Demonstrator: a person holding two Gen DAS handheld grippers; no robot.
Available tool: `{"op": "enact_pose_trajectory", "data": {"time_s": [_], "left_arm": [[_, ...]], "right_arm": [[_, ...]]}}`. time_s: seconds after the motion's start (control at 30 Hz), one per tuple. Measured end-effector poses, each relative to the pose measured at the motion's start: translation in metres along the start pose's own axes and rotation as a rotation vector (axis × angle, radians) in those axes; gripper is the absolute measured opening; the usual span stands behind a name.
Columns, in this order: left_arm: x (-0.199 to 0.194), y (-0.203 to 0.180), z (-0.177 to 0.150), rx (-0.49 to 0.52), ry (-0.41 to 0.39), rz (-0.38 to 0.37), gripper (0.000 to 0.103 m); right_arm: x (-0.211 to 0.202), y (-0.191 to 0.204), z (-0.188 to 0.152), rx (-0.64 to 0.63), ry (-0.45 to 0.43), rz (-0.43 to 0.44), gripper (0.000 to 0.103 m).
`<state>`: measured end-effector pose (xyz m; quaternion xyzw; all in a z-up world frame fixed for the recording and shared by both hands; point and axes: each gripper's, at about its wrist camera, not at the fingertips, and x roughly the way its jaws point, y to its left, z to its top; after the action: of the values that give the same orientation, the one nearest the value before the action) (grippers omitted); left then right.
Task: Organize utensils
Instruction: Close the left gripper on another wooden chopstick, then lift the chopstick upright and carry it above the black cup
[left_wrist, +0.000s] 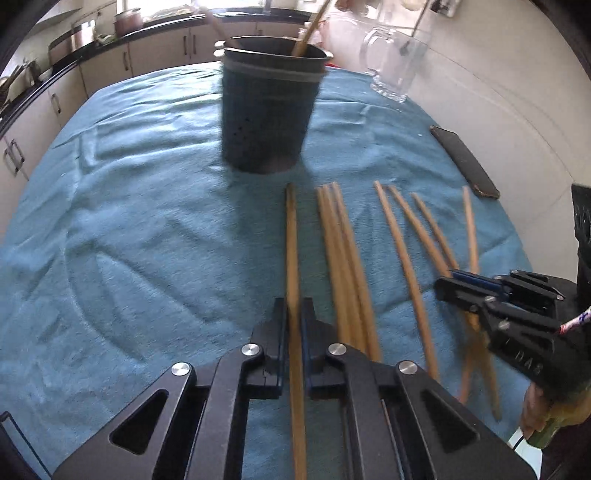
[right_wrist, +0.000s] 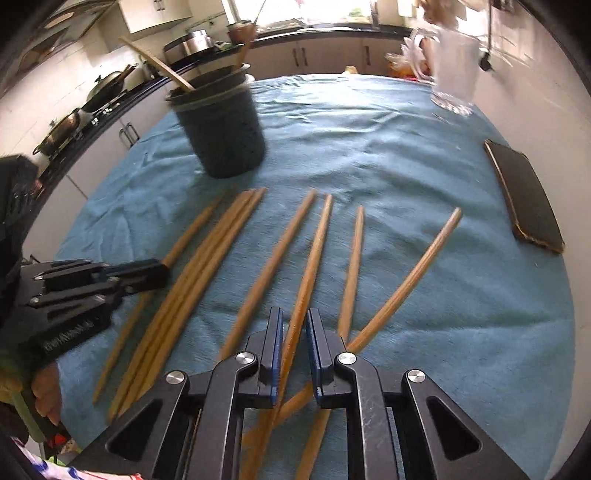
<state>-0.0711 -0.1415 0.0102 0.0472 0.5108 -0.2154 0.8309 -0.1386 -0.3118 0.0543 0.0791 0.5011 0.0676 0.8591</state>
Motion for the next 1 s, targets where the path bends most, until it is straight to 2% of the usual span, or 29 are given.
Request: {"op": "enact_pose_trajectory", "data": {"time_s": [0.13,0.33,0.47,0.6,0.9,1.0], "left_arm": [[-0.012,0.018,-0.008,-0.034,0.017,0.037,0.007],[-0.014,0.030,-0.001,-0.054,0.075,0.038,0.007],[-0.006,0.027,0.017,-0.030,0.103,0.056,0.007],[0.008,0.031,0.035,-0.049,0.133,0.059,0.007],[0.022,0.032,0.059,-0.036,0.115,0.073,0.007],[0.023,0.030,0.057,-0.011,0.072,0.078,0.007]], "right_arm": [[-0.007,-0.013,-0.005,0.027,0.002,-0.005,0.014],[-0.004,-0.021,0.004,0.048,0.019,-0.033,0.015],[0.005,-0.018,0.019,0.032,0.053,-0.060,0.016],[0.015,-0.015,0.035,0.002,0.091,-0.100,0.016],[0.038,-0.008,0.073,-0.066,0.168,-0.169,0.016],[0.040,-0.006,0.076,-0.054,0.146,-0.150,0.007]]}}
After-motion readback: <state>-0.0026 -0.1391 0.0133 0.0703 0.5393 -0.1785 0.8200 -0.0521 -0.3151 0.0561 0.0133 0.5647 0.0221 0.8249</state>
